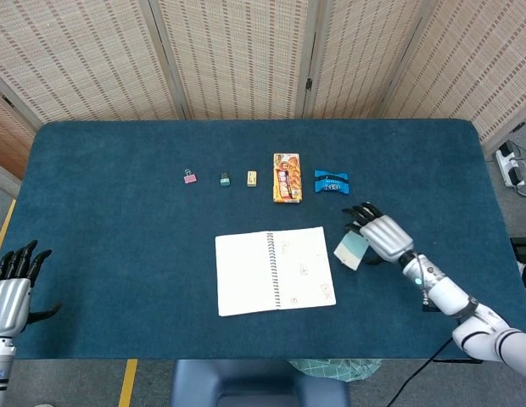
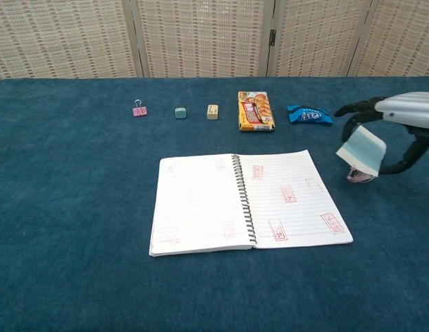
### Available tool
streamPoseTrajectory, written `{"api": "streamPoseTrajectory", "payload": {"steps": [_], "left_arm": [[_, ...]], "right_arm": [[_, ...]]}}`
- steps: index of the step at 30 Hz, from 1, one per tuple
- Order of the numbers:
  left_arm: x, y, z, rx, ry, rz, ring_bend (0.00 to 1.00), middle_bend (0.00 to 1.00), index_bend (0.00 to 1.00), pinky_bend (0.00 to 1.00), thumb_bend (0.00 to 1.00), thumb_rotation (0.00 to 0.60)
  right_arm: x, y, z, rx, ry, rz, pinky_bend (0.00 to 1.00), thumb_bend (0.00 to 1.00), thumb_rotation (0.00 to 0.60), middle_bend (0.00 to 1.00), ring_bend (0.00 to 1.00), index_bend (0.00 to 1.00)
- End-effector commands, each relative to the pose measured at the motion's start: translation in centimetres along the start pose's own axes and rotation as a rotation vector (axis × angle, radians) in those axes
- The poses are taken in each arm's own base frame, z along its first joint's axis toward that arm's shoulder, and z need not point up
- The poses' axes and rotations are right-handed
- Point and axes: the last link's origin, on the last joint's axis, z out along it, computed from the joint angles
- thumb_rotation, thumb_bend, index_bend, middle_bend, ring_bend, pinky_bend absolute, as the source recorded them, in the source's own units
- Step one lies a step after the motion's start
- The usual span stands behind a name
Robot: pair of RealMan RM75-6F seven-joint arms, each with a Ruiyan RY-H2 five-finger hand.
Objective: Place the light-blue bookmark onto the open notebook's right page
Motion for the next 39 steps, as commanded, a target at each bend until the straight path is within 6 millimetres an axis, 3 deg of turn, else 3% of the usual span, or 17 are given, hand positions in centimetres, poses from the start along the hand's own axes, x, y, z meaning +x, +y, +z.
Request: {"api": "streamPoseTrajectory", "payload": {"steps": [1,5,11,25,39], "left_arm": [[0.1,0.2,-0.2,-0.006,0.004,0.001,0.0,0.01,0.18,0.0,0.17,0.6],[0.3,0.2,-0.7,-0.009,0.017,0.006,0.0,0.01,0.18,0.0,0.17,0.6],[0.6,0.0,-0.9,-0.001,0.027,0.007,0.0,0.01,0.18,0.0,0.16,0.6],[0.1,0.5,-0.5,-0.019,0.003,0.009,0.0,0.01,0.17,0.0,0.16,0.6],[-0.2,0.6,0.1,-0.033,-0.006,-0.014,0.0,0.01,0.17,0.0,0.16,0.6]], "right_arm": [[2.2,-5.9,2.0,0.201,0.036,-0.031,0.04,0.24,0.6,0.09,0.06,0.5],[3.2,-10.4,1.7,0.337,0.037,-0.047,0.04,0.24,0.6,0.08,0.06,0.5],[3.2,-12.5,-0.4,0.458,0.012,-0.117,0.04,0.24,0.6,0.08,0.06,0.5],[1.9,-11.6,-2.0,0.632,0.002,-0.379,0.07,0.24,0.6,0.08,0.07,0.5],[0.0,-9.1,0.1,0.582,-0.014,-0.46,0.11,0.24,0.6,0.08,0.08,0.5]]}}
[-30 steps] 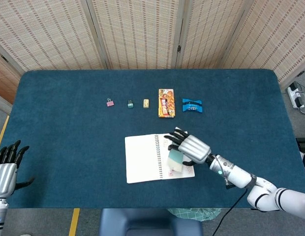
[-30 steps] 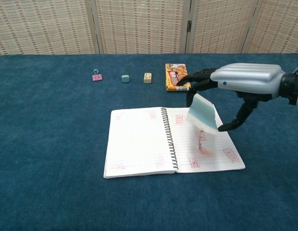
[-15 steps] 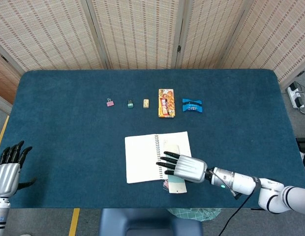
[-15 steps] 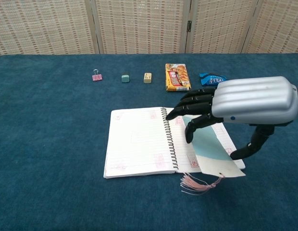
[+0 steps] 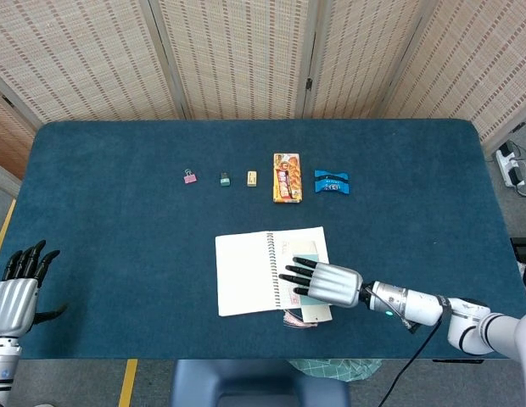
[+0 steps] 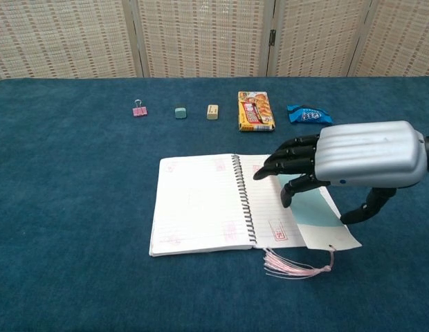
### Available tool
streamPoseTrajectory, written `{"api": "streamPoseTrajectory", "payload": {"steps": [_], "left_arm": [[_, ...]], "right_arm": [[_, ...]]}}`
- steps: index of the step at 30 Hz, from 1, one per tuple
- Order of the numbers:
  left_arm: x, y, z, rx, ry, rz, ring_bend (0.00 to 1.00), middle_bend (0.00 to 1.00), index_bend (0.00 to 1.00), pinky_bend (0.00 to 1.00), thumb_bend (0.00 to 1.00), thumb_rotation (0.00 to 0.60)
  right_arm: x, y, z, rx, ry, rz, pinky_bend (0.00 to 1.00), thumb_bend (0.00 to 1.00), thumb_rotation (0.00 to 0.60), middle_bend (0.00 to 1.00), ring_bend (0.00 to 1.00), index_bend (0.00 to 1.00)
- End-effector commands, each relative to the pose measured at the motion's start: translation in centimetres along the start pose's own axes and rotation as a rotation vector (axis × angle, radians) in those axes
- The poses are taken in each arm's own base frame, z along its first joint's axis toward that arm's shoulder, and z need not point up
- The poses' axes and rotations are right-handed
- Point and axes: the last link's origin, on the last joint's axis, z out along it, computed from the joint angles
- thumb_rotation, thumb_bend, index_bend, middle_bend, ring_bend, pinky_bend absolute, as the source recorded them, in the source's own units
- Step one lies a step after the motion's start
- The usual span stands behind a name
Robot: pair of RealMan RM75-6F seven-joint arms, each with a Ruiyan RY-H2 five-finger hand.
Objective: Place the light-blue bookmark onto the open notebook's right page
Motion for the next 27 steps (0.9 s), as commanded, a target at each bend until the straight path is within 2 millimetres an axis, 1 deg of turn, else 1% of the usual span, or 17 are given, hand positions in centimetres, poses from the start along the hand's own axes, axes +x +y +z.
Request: {"api": "streamPoseTrajectory", "payload": {"steps": [1,8,20,27], "left_arm": [[0.0,0.0,0.0,0.002,-0.002,-0.002,0.0,0.01,0.18,0.0,0.17,0.6],[0.1,-0.2,0.0,0.003,-0.004,-0.01,0.0,0.01,0.18,0.0,0.17,0.6],[0.5,-0.5,0.0,0.01,0.013,-0.019,0.0,0.01,0.17,0.0,0.16,0.6],[0.5,-0.6,0.0,0.013,0.012,-0.024,0.0,0.01,0.17,0.0,0.17,0.6]], "right_arm": [[-0.7,0.3,0.5,-0.006,-0.014,-0.001,0.11,0.24,0.6,0.08,0.08,0.5],[-2.0,0.6,2.3,0.005,-0.029,-0.006,0.11,0.24,0.6,0.08,0.08,0.5],[-2.3,1.5,4.3,0.017,-0.006,-0.063,0.11,0.24,0.6,0.08,0.08,0.5],[-2.6,2.0,4.9,-0.015,0.01,-0.06,0.11,0.24,0.6,0.08,0.08,0.5]]}}
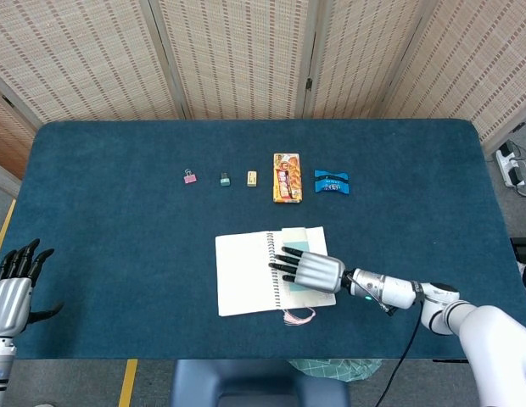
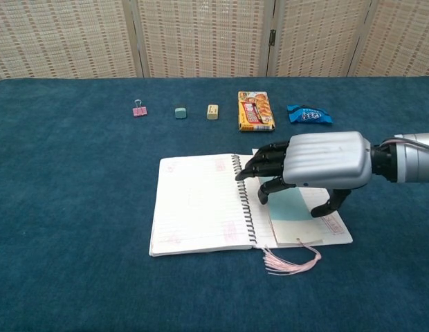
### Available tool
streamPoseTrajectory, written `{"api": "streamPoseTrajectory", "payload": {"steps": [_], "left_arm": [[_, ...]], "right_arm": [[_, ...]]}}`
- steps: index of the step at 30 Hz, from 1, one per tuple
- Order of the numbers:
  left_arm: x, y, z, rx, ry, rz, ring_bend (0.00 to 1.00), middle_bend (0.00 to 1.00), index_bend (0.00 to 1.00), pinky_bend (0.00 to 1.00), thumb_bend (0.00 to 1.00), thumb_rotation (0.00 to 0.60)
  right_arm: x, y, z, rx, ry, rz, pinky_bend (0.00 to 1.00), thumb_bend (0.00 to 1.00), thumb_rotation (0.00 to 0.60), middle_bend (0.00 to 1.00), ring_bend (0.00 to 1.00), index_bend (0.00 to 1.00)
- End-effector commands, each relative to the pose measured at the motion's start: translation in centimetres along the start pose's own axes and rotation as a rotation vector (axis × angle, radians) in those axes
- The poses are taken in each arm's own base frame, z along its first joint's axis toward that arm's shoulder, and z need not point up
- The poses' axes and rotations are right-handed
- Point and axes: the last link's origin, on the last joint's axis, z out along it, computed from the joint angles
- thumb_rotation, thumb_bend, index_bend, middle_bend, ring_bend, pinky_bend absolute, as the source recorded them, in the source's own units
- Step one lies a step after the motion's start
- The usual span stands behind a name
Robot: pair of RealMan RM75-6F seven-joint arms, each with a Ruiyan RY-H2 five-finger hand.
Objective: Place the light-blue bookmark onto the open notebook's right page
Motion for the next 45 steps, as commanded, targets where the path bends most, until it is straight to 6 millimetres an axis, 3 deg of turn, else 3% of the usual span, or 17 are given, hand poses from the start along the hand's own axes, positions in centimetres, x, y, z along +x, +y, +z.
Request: {"api": "streamPoseTrajectory", "payload": {"steps": [1,26,45], "left_arm": [[0.0,0.0,0.0,-0.001,-0.002,0.0,0.0,0.01,0.17,0.0,0.17,0.6],[-0.2,0.1,-0.1,-0.006,-0.017,-0.01,0.0,0.01,0.17,0.0,0.15,0.6],[-0.3,-0.1,0.2,0.003,-0.026,-0.01,0.0,0.01,0.17,0.0,0.15,0.6]], "right_arm": [[-0.1,0.1,0.2,-0.009,0.003,0.003,0.11,0.24,0.6,0.08,0.08,0.5],[-0.3,-0.2,-0.6,0.055,0.046,-0.044,0.11,0.24,0.6,0.07,0.08,0.49],[-0.8,0.2,0.0,0.028,0.047,-0.047,0.12,0.23,0.6,0.05,0.08,0.48]]}}
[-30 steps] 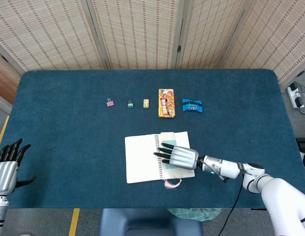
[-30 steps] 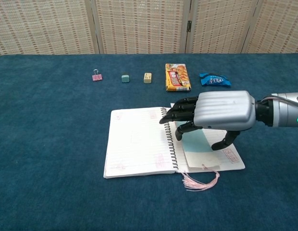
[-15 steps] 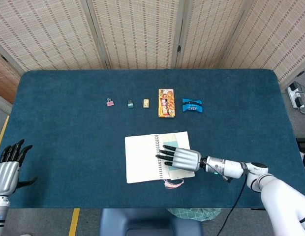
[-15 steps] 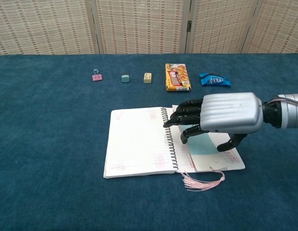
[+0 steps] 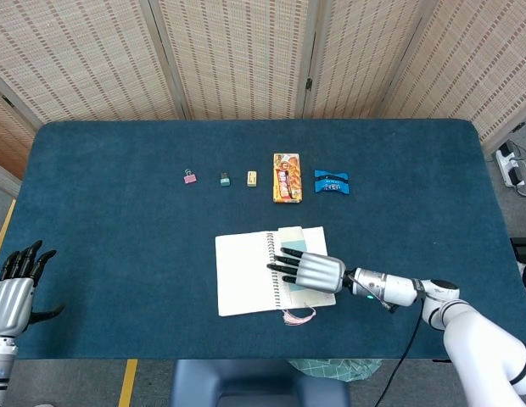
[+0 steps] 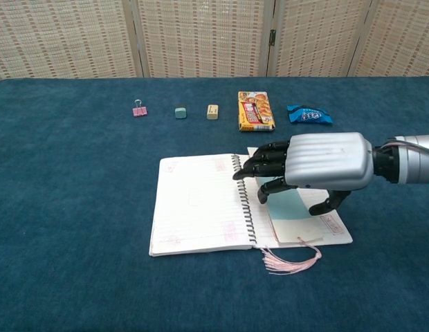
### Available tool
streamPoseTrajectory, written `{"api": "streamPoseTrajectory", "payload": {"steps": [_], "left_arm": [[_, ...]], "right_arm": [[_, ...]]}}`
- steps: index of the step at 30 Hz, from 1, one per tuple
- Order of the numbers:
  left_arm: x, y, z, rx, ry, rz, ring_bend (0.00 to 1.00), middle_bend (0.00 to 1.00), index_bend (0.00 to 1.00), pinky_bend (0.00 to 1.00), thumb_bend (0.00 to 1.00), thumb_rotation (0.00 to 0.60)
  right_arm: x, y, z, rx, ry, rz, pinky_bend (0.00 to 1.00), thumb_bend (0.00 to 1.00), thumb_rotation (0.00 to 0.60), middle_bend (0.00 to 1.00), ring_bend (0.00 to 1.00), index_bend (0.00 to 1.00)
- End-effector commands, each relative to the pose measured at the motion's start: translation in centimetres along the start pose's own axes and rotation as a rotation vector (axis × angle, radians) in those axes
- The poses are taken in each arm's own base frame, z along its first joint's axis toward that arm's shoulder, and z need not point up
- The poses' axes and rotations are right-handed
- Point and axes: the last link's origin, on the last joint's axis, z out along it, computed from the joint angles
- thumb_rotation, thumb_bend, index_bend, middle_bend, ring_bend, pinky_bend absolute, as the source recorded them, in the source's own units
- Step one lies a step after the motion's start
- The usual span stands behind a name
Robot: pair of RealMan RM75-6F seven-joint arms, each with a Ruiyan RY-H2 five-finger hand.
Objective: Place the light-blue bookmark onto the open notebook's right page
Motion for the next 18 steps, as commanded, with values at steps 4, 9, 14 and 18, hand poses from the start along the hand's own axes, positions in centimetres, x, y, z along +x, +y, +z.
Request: {"api": "streamPoseTrajectory", "payload": {"steps": [4,9,14,18], "left_arm": [[0.04,0.06,-0.04,-0.003,0.003,-0.002,0.0,0.01,0.17,0.0,0.15,0.6],[-0.1,-0.23,0.16,0.009,-0.012,-0.004,0.0,0.01,0.17,0.0,0.15,0.6],[-0.04,-0.05,0.08,-0.001,-0.005,-0.003,0.0,0.01,0.17,0.0,0.15,0.6],[0.04,-0.02,0.03,0.001,0.001,-0.006,0.0,0.01,0.17,0.0,0.15,0.6]], "right_arm": [[-0.11,-0.14,0.14,-0.001,-0.002,0.003,0.12,0.23,0.6,0.05,0.08,0.48],[0.08,-0.25,-0.01,-0.008,0.015,0.025,0.12,0.23,0.6,0.05,0.08,0.48],[0.05,-0.21,-0.14,-0.011,0.014,0.015,0.12,0.23,0.6,0.05,0.08,0.46],[-0.01,-0.19,-0.1,-0.016,0.011,0.009,0.12,0.23,0.6,0.04,0.08,0.42]]}}
